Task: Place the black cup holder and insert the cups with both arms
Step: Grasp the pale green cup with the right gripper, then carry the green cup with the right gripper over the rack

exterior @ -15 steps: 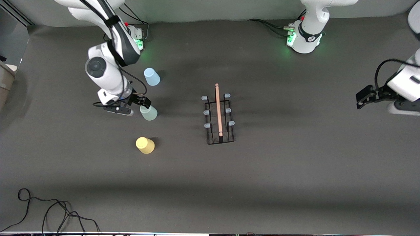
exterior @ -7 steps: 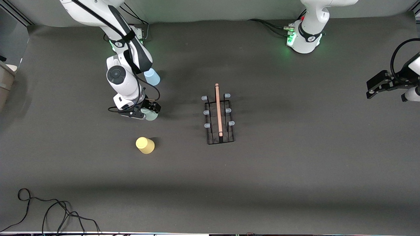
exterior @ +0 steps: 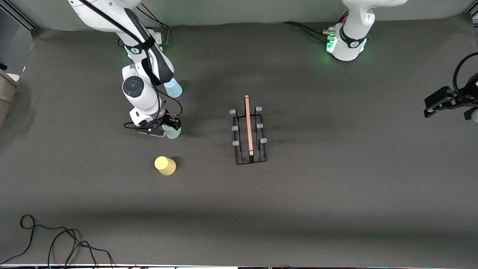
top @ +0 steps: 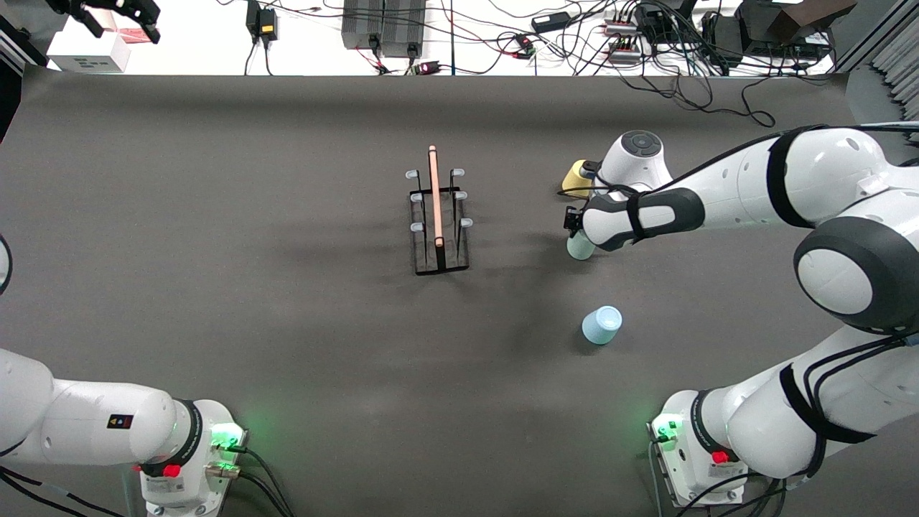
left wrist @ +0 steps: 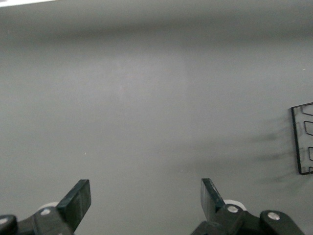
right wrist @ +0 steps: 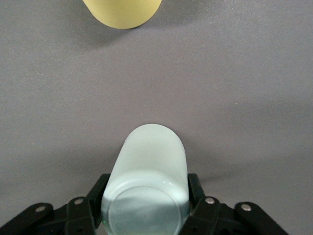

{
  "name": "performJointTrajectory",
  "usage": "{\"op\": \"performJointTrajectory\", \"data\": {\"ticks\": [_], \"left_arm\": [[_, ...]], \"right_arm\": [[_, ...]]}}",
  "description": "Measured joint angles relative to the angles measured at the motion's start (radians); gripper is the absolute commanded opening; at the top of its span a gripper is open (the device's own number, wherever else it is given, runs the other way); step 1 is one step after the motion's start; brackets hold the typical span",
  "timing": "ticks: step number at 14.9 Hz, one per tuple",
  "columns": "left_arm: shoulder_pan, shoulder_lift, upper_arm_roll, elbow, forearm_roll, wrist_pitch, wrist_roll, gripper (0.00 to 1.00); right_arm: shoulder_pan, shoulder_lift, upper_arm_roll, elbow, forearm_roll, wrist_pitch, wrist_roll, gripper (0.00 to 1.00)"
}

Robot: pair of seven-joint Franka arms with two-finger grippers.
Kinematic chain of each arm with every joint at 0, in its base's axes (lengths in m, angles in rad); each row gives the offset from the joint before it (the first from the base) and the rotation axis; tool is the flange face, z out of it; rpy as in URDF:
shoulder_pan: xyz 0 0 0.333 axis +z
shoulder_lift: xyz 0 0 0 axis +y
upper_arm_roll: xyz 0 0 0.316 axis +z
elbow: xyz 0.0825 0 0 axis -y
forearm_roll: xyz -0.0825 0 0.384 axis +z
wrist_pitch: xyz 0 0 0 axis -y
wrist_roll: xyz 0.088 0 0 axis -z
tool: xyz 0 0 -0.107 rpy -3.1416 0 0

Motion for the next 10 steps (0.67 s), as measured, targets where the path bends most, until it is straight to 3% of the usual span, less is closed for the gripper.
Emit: {"op": "performJointTrajectory", "data": {"ticks": [2, 5, 10], "left_arm": [[0.021, 0.036, 0.001, 0.000, 0.000, 0.000, 0.001, 1.00], [0.058, 0.067, 0.002, 0.004, -0.007, 0.007, 0.007, 1.00], [0.060, 0.065, -0.033, 0.009, -0.020, 0.008, 0.010, 1.00]], "right_arm": [[0.000, -0.017, 0.000, 0.011, 0.000, -0.029, 0.004, 0.00], [0.000, -0.093, 0.000, 0.062, 0.000, -0.177, 0.042, 0.00], [0.055, -0.180, 0.002, 0.223, 0.000, -0.422, 0.183, 0.00]]}}
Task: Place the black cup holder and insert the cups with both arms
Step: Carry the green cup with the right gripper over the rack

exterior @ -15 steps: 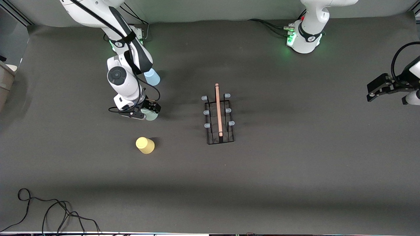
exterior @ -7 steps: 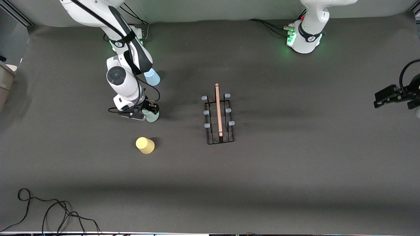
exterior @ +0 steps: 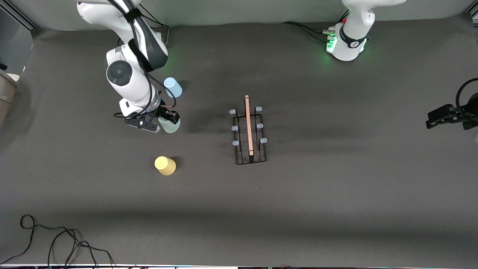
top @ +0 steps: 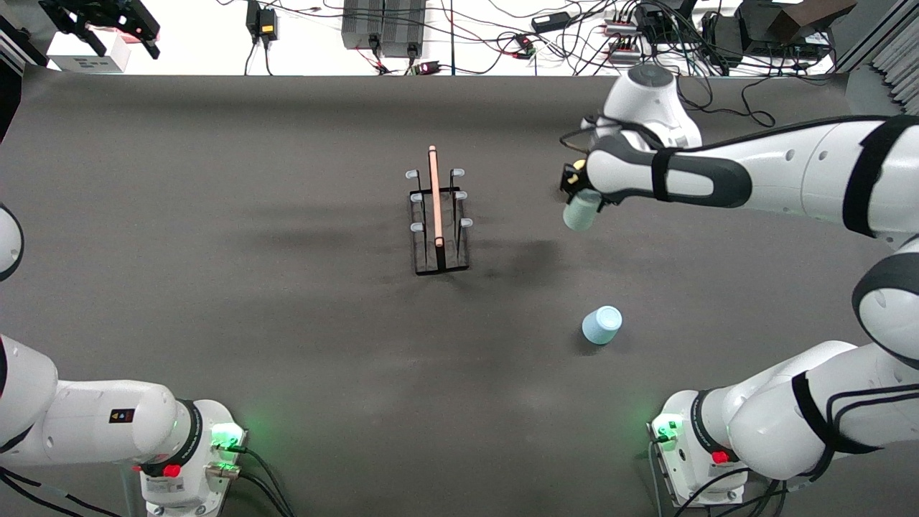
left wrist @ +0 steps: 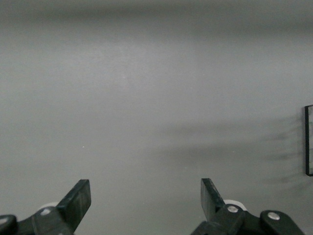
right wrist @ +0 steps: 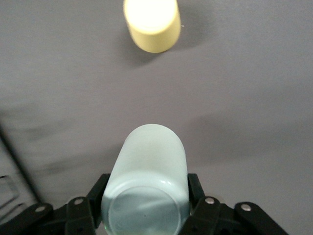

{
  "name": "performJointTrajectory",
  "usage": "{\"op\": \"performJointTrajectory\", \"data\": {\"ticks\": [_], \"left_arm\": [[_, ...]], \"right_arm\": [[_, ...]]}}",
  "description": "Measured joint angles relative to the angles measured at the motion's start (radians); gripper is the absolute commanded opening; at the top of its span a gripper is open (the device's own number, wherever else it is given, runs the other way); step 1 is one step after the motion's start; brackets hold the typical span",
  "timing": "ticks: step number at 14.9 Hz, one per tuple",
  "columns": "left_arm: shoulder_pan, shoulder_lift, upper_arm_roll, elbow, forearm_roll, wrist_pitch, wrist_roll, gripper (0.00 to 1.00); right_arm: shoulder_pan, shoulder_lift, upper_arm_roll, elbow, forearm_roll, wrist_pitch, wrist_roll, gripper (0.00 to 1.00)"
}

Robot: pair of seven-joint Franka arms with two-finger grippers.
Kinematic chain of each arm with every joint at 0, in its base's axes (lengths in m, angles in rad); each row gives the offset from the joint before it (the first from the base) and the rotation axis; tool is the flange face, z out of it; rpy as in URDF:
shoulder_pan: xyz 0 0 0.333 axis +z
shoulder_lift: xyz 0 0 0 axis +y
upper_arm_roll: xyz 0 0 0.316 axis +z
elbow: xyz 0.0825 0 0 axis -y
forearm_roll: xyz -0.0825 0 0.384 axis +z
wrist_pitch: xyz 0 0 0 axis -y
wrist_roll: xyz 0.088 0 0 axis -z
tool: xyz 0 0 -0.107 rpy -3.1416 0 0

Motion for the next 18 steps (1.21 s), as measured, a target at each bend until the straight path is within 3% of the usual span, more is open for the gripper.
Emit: {"op": "performJointTrajectory", "data": {"ticks": [4, 11, 18], "left_arm": [[0.000, -0.034, -0.016, -0.062, -0.007, 0.079, 0.000, 1.00], [-0.012, -0.056, -0.026, -0.091, -0.012, 0.089, 0.000, 1.00], [-0.028, -0.055, -0.030, -0.099, -0.011, 0.089, 0.000, 1.00]], "right_arm": [[0.104, 0.034, 0.004, 0.155, 0.029, -0.096, 0.171, 0.00], [0.238, 0.174, 0.005, 0.348, 0.066, -0.105, 0.403, 0.00], [0.330, 0.327, 0.005, 0.456, 0.067, -0.104, 0.504, 0.00]]}}
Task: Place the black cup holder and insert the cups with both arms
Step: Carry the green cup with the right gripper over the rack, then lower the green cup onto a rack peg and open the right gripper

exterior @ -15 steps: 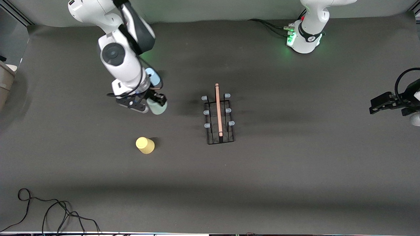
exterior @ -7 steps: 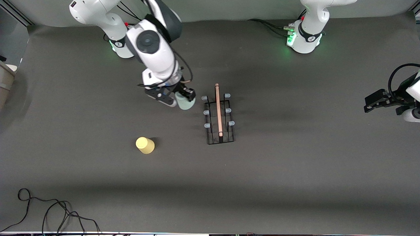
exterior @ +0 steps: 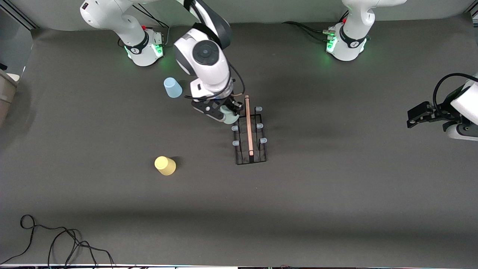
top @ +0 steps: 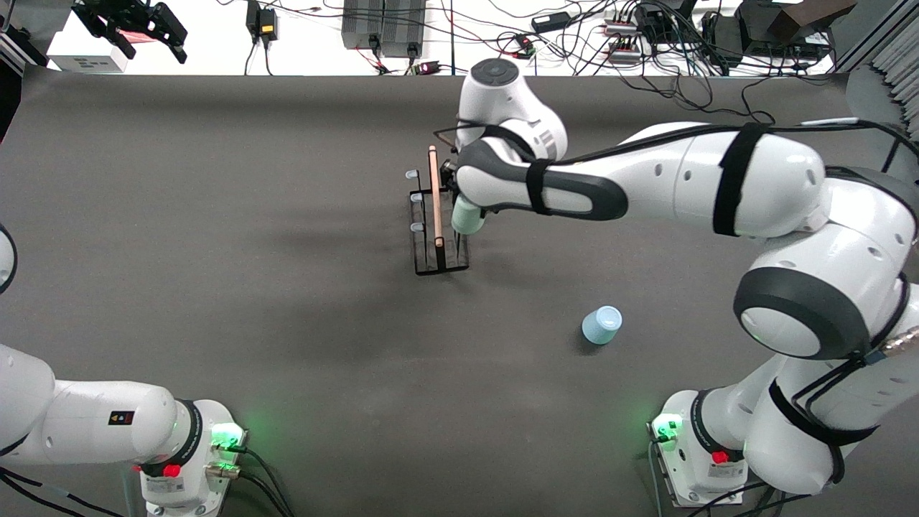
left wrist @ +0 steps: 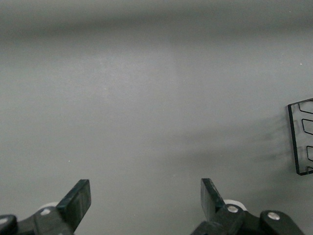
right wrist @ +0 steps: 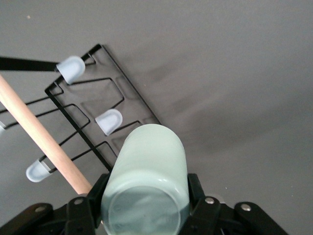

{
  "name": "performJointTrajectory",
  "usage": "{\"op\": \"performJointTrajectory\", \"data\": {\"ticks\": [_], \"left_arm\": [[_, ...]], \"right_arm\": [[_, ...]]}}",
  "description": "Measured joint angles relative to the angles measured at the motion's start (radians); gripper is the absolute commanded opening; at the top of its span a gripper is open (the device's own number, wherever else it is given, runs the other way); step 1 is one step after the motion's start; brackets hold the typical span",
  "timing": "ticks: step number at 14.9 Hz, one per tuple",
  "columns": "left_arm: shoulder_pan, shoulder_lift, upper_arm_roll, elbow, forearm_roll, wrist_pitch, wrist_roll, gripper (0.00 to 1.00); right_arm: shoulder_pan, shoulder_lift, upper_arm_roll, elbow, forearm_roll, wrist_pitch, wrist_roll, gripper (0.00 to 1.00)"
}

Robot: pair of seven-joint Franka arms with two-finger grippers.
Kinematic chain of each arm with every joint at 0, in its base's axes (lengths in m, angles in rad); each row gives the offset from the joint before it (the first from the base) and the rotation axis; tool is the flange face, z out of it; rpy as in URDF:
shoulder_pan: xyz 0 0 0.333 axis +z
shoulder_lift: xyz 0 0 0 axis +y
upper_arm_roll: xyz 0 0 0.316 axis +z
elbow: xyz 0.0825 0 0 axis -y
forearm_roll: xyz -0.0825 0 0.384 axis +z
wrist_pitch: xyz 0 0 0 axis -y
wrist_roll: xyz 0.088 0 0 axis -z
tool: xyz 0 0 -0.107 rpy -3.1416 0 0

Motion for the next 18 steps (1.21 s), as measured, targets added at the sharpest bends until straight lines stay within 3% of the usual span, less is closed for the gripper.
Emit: {"op": "performJointTrajectory", "data": {"ticks": [2, 6, 7, 8, 9, 18], "left_arm": [[0.000, 0.000, 0.001, -0.001, 0.000, 0.000, 0.000, 1.00], [0.000, 0.001, 0.001, -0.001, 0.000, 0.000, 0.000, 1.00], [0.000, 0.001, 0.001, -0.002, 0.000, 0.000, 0.000, 1.00], [0.001, 0.001, 0.001, -0.002, 0.000, 0.000, 0.000, 1.00], [0.001, 0.002, 0.002, -0.002, 0.000, 0.000, 0.000, 1.00], [0.003, 0.002, 0.003, -0.008, 0.000, 0.001, 0.000, 1.00]], "right_arm": [[0.009, 0.014, 0.000, 0.004, 0.000, 0.000, 0.002, 0.10], [0.010, 0.039, -0.002, 0.006, 0.000, 0.005, 0.002, 0.11], [0.010, 0.049, -0.002, 0.006, 0.000, 0.009, 0.002, 0.25], [0.010, 0.058, -0.002, 0.006, 0.000, 0.018, 0.002, 0.77], [0.012, 0.067, -0.002, 0.006, 0.000, 0.027, 0.002, 1.00], [0.015, 0.072, -0.011, 0.032, 0.000, 0.034, 0.004, 1.00]]}}
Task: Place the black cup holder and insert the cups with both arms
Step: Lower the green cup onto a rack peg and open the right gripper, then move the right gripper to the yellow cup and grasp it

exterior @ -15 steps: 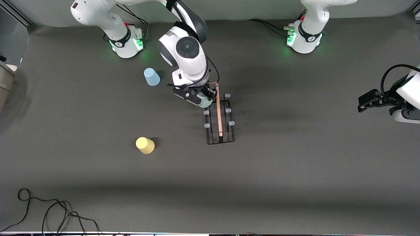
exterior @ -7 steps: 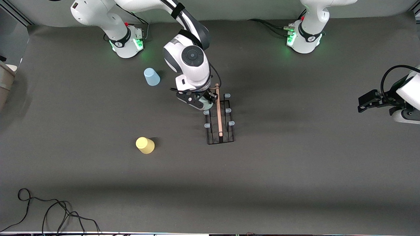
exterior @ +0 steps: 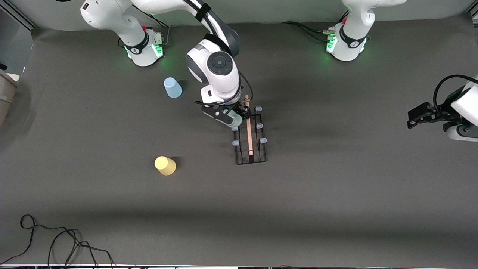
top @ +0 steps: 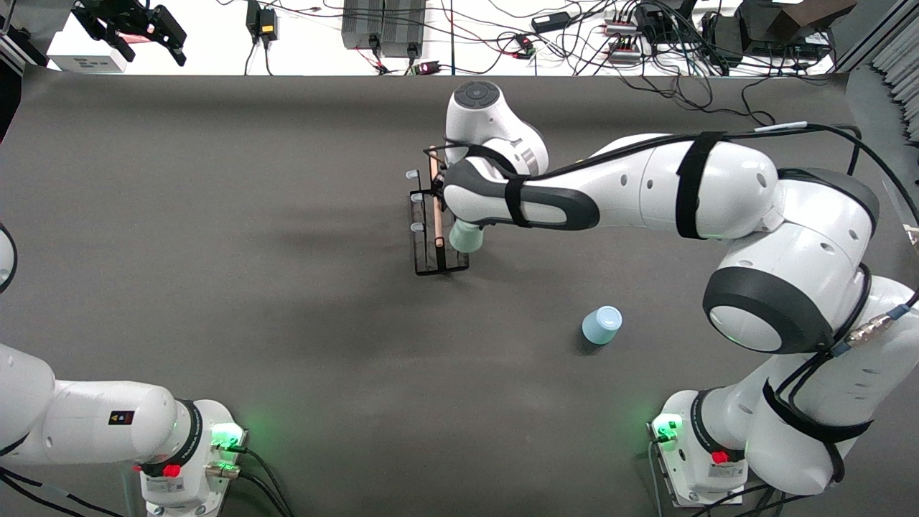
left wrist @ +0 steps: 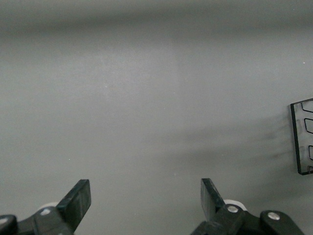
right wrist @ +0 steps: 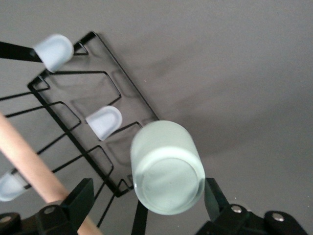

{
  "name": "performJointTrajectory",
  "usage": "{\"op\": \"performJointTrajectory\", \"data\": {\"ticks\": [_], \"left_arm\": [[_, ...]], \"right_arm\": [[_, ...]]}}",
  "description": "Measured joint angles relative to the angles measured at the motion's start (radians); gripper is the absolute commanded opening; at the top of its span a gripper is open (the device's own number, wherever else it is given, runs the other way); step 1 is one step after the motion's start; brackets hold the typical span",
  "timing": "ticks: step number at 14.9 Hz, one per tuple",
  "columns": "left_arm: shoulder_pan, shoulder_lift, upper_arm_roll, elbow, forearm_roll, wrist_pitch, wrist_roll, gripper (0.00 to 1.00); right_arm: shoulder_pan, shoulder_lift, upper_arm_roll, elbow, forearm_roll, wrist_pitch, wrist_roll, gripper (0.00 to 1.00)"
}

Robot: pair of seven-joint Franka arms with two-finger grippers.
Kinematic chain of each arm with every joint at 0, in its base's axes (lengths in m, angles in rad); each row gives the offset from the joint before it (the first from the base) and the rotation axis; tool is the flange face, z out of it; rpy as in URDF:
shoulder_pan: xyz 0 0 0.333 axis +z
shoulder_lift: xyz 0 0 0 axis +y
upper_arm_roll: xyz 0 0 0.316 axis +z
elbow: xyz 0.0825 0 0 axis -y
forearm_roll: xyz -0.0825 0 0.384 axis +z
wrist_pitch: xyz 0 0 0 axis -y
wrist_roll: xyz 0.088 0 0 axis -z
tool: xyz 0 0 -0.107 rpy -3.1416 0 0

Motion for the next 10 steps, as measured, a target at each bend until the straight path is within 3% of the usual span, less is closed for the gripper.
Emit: {"op": "performJointTrajectory", "data": {"ticks": [4, 7, 10], "left_arm": [[0.002, 0.000, 0.000, -0.002, 0.000, 0.001, 0.000, 1.00], [0.002, 0.000, 0.000, -0.003, 0.000, 0.001, 0.000, 1.00], [0.002, 0.000, 0.000, -0.003, 0.000, 0.001, 0.000, 1.00]], "right_arm": [[-0.008, -0.087, -0.062, 0.022, -0.001, -0.112, -0.069, 1.00], [-0.014, -0.165, -0.170, 0.024, 0.000, -0.213, -0.249, 1.00], [-0.019, -0.175, -0.279, 0.015, 0.000, -0.237, -0.463, 1.00]]}}
